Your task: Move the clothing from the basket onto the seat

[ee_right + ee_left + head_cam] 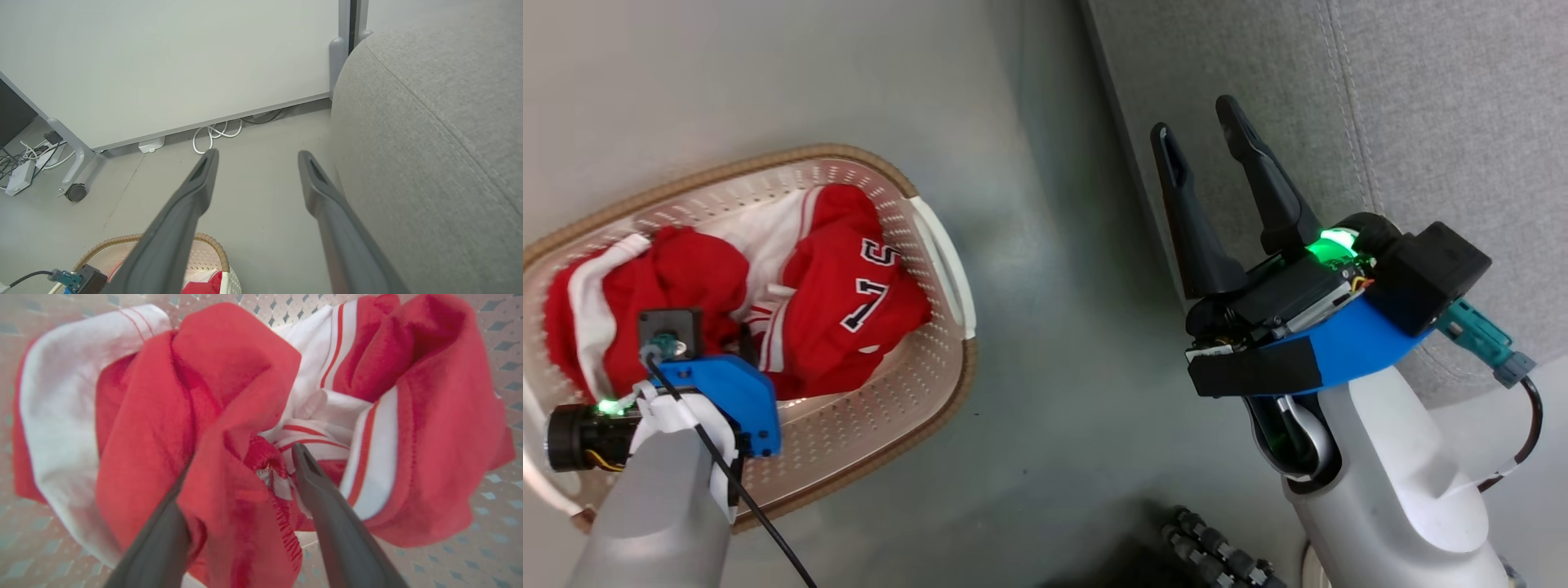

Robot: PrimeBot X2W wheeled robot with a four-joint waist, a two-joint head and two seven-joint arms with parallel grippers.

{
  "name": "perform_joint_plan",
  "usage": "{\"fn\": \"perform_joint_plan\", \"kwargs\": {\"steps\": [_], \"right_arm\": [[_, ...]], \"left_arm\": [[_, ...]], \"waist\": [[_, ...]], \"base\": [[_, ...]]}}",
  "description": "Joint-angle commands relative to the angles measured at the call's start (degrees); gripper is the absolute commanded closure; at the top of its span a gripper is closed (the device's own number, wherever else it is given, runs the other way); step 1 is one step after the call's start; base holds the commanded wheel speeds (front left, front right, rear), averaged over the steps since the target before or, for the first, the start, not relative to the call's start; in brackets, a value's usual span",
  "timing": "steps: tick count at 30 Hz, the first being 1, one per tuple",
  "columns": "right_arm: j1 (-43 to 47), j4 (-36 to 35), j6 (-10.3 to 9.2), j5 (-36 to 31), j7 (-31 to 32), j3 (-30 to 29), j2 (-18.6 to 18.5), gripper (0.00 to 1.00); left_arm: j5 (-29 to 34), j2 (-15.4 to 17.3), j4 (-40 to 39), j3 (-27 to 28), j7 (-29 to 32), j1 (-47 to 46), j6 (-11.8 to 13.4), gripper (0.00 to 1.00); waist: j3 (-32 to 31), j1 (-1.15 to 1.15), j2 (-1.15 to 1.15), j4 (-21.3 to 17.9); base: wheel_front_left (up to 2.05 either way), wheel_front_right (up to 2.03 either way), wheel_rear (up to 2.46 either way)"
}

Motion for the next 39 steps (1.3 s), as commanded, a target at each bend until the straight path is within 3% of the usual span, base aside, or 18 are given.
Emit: {"fn": "perform_joint_plan", "kwargs": {"steps": [1, 3, 5, 21, 39], "right_arm": [[-0.20, -0.57, 0.03, 0.58, -0.28, 0.30, -0.02, 0.00], [-0.04, -0.68, 0.03, 0.98, -0.28, 0.44, -0.03, 0.00], [0.02, -0.82, 0.03, 1.27, -0.29, 0.46, -0.03, 0.00], [-0.13, 0.95, 0.03, -0.66, -0.28, -0.66, -0.05, 0.00], [9.75, 15.25, 0.03, -13.67, 2.13, -6.36, -0.13, 0.00]], "left_arm": [[0.09, 0.75, 0.34, 0.21, 0.08, -1.24, 0.67, 0.00], [0.20, 1.12, 0.63, 0.07, -0.24, -1.33, 1.08, 0.00], [0.27, 1.47, 0.67, -0.10, -0.69, -1.57, 1.32, 1.00], [-1.25, -0.73, 2.46, -1.42, -1.85, -2.03, -0.32, 1.00], [-1.38, -9.60, 6.22, -8.00, -9.01, 1.53, -6.26, 1.00]], "waist": [[1.36, -0.01, 0.00, -1.46], [1.55, -0.01, 0.00, -1.76], [1.70, -0.01, 0.00, -1.92], [-1.29, -0.01, 0.00, 0.14], [-29.38, -0.01, 0.00, 13.72]], "base": [[0.00, 0.00, 0.00], [0.00, 0.00, 0.00], [0.00, 0.00, 0.00], [0.00, 0.00, 0.00], [0.00, 0.00, 0.00]]}}
